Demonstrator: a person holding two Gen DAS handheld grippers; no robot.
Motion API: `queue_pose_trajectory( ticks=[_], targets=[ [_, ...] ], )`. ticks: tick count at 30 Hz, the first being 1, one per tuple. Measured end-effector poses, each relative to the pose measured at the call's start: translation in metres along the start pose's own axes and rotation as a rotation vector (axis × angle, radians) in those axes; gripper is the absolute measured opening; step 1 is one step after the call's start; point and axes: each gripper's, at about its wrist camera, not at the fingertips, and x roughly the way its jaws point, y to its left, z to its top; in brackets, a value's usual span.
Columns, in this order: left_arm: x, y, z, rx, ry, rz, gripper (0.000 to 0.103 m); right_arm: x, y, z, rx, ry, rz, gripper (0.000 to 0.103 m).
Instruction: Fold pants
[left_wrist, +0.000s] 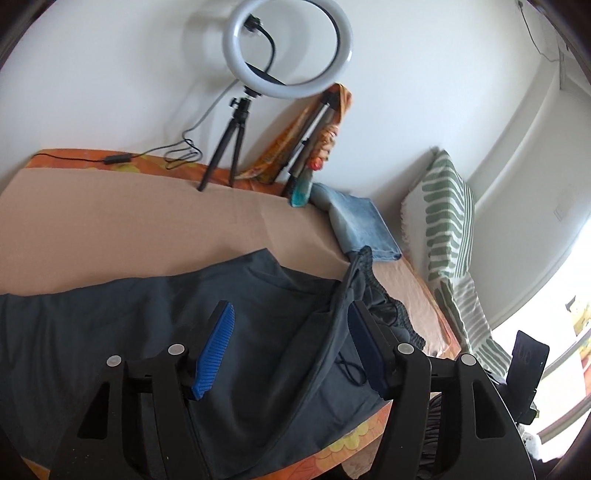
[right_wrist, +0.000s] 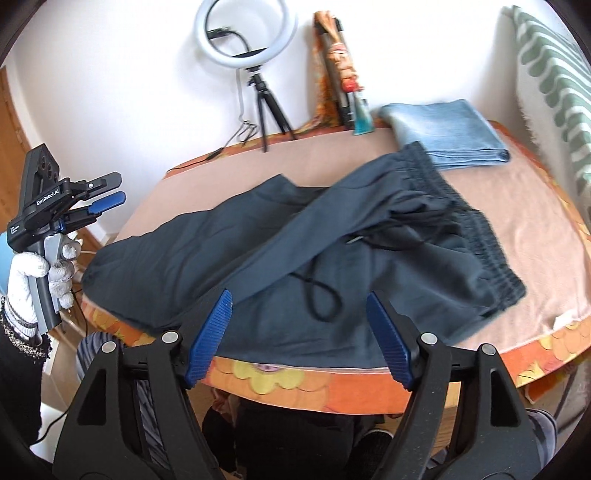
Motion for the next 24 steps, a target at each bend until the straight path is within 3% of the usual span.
queue_pose_trajectory(
  ticks=[6,9,15,24],
  targets=[
    [0.066,-0.04,0.007,0.052,0.108,-0.072,0.063,-0.017,-0.037,0.0,0.059,-0.029,-0.105,0.078],
    [0.097,-0.056,0.009,0.076,0.147,-0.073,0.064,-0.022,-0.049,-0.003,0.08,-0.036,-0.149,0.078],
    [0.163,-0.082,0.01,0.096,0.233,-0.09,0.064,-0.031,-0.076,-0.009,0.124,-0.035,-0.175,0.078],
    [0.23,-0.1,0.016,0.118,0.277,-0.077,0.064,-0.037,-0.119,-0.018,0.219,-0.025,-0.187,0.078]
  ],
)
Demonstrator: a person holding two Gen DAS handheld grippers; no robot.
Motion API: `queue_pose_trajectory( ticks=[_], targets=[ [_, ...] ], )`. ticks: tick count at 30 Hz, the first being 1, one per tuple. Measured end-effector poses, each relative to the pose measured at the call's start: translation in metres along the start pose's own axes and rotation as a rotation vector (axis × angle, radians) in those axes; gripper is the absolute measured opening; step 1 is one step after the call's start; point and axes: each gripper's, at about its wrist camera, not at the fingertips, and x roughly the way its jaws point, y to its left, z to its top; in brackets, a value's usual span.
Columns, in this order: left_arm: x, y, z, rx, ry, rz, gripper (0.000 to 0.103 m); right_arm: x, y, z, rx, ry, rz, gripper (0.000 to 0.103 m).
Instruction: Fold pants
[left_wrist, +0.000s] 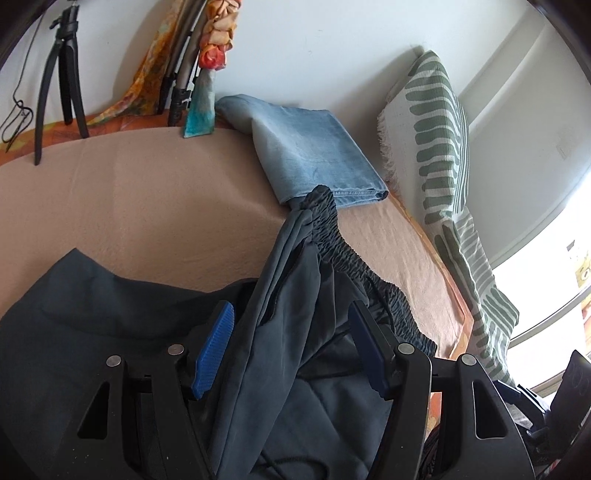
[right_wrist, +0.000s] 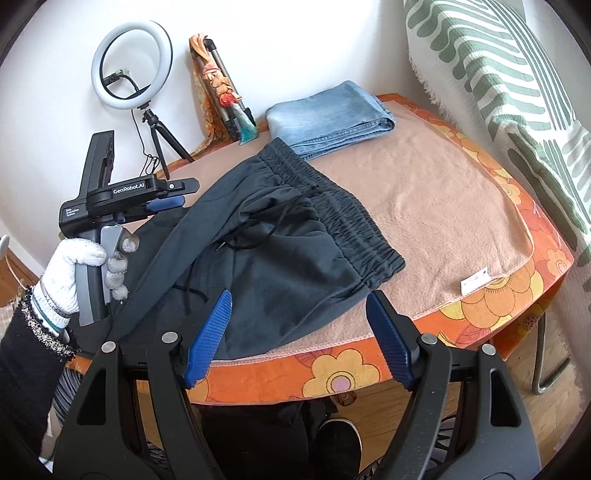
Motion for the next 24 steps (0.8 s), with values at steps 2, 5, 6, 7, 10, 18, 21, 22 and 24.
queue_pose_trajectory(
  ticks=[2,5,6,7,10,18,21,22,24],
  targets=[
    [0.012,0.003,0.005,-0.01,0.011,0.012,0.064,-0.001,-0.007,0.0,0.011,0.001,-0.002,0.078],
    [0.026,0.006,0.012,-0.02,0.015,0.027,0.064,-0.001,-0.015,0.001,0.016,0.0,-0.014,0.078],
    [0.03,0.006,0.015,-0.023,0.019,0.03,0.064,-0.001,-0.018,0.001,0.019,0.001,-0.017,0.078],
    [0.036,0.006,0.017,-0.02,0.025,0.034,0.064,-0.001,-0.021,0.001,0.024,0.003,-0.019,0.078],
    [0.052,0.003,0.021,0.002,0.043,0.056,0.061,0.003,-0.029,0.002,0.035,0.012,-0.026,0.078],
    [0.063,-0.005,0.019,0.052,0.012,0.028,0.006,0.011,-0.044,0.008,0.067,0.018,-0.013,0.078],
    [0.058,-0.012,0.018,0.091,-0.012,0.025,0.003,0.015,-0.05,0.01,0.088,0.021,0.005,0.078],
    [0.054,-0.014,0.018,0.099,-0.024,0.016,0.003,0.017,-0.053,0.011,0.1,0.022,0.01,0.078],
    [0.044,-0.021,0.015,0.104,-0.049,-0.014,0.002,0.019,-0.058,0.012,0.129,0.021,0.03,0.078]
  ],
)
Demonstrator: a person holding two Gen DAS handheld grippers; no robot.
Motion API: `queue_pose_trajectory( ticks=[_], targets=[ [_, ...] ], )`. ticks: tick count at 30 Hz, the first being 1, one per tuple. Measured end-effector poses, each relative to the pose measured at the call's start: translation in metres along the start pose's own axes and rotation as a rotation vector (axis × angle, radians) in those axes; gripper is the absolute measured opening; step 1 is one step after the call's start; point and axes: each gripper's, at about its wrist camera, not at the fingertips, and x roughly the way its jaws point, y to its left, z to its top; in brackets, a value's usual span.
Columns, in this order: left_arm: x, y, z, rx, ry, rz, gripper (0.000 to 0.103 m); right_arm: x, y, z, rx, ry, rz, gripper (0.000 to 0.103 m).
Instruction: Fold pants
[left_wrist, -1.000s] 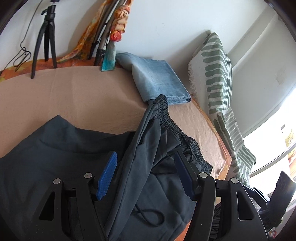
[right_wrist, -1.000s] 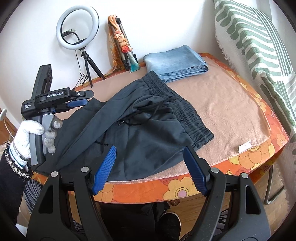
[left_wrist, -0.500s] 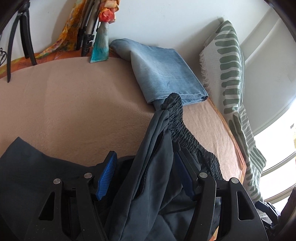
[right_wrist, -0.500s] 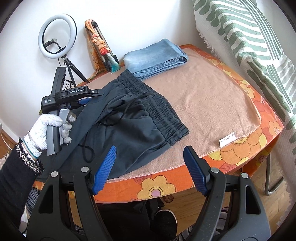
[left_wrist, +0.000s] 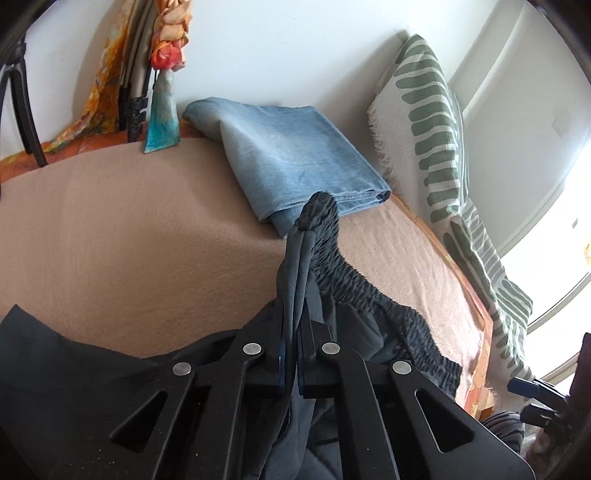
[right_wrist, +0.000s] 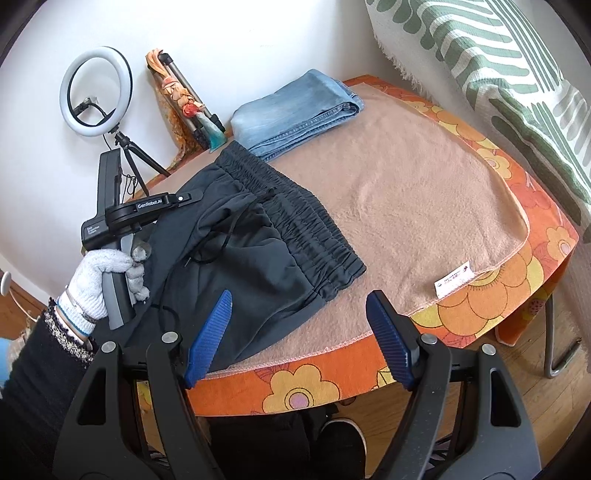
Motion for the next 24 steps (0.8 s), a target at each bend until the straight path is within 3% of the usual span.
queue_pose_trajectory(
  ticks=[7,13,17,24],
  targets=[
    [-0.019,-0.038,-0.01,0.152,-0.009,-0.004,0.001,0.01,-0.016,0.015,0.073,0.007,0.068,0.078],
    [-0.009,-0.041,-0.018,0.175,0.015,0.015,0.001,0.032,0.004,0.055,0.043,0.033,0.155,0.078],
    [-0.009,-0.044,-0.025,0.181,0.008,0.01,0.001,0.066,0.036,0.1,0.021,0.079,0.209,0.078],
    [-0.006,-0.043,-0.031,0.173,0.007,0.0,0.001,0.153,0.078,0.153,0.019,0.213,0.155,0.078]
  ],
)
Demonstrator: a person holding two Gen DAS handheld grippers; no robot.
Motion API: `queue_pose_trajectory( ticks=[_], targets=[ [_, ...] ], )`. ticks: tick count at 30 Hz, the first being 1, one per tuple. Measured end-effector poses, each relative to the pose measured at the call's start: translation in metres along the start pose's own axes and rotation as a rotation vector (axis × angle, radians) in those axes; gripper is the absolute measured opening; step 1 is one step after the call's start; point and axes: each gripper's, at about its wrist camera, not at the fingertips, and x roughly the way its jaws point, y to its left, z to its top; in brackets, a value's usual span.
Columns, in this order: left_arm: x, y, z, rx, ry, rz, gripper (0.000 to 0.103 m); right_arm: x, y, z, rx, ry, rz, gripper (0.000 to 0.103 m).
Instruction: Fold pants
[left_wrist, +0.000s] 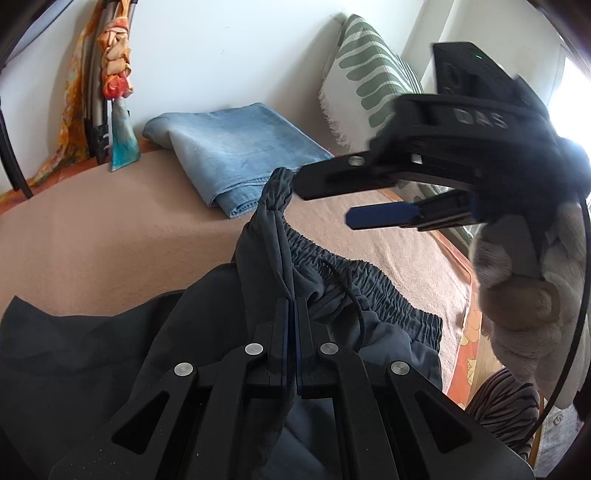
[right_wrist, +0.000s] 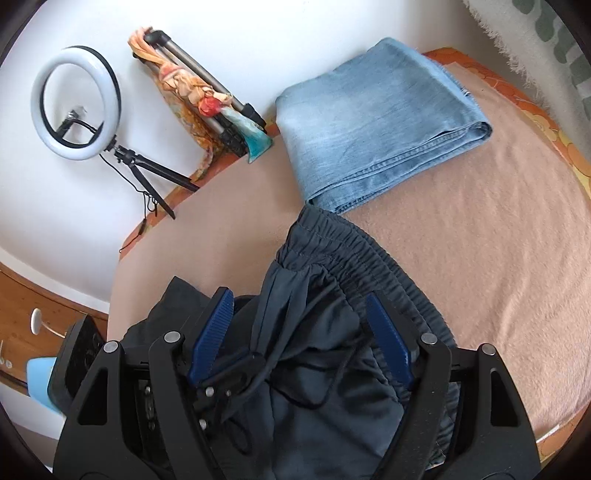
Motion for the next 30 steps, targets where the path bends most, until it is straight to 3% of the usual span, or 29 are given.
queue_pose_trajectory(
  ticks=[6,7,9,12,14,16,17,23,24,25,26,30],
  targets=[
    [0.004,0.0,-0.005,0.003,0.014,-0.012,0.001,0.052,0.004,0.019,0.044,0.08,-0.088,0.076],
    [0.004,0.0,-0.005,0.005,0.021,-0.018,0.001,0.056,0.004,0.021,0.048,0.083,-0.093,0.073],
    [0.002,0.0,-0.006,0.012,0.03,-0.013,0.002,0.063,0.003,0.023,0.063,0.099,-0.107,0.051],
    [-0.008,0.0,-0.011,0.034,0.033,0.025,0.016,0.068,-0.002,0.024,0.096,0.12,-0.072,0.025],
    [-0.017,0.0,-0.016,0.036,0.04,0.042,0.025,0.066,-0.004,0.024,0.093,0.11,-0.076,0.021],
    [-0.026,-0.002,-0.024,0.057,0.059,0.103,0.051,0.063,-0.007,0.024,0.098,0.104,-0.067,0.02],
    [-0.029,-0.003,-0.029,0.078,0.068,0.138,0.053,0.061,-0.009,0.024,0.108,0.101,-0.055,0.019],
    [-0.041,-0.015,-0.06,0.233,0.12,0.26,0.052,0.047,-0.017,0.022,0.123,0.084,-0.032,0.018],
    [-0.043,-0.018,-0.063,0.272,0.118,0.268,0.042,0.044,-0.017,0.021,0.126,0.081,-0.029,0.018],
    [-0.045,-0.018,-0.067,0.296,0.119,0.27,0.019,0.041,-0.017,0.019,0.126,0.076,-0.028,0.018],
    [-0.044,-0.014,-0.066,0.306,0.126,0.265,0.01,0.037,-0.018,0.018,0.125,0.071,-0.025,0.018],
    [-0.05,-0.006,-0.066,0.284,0.125,0.23,0.004,0.018,-0.022,0.01,0.138,0.047,0.0,0.017]
  ],
)
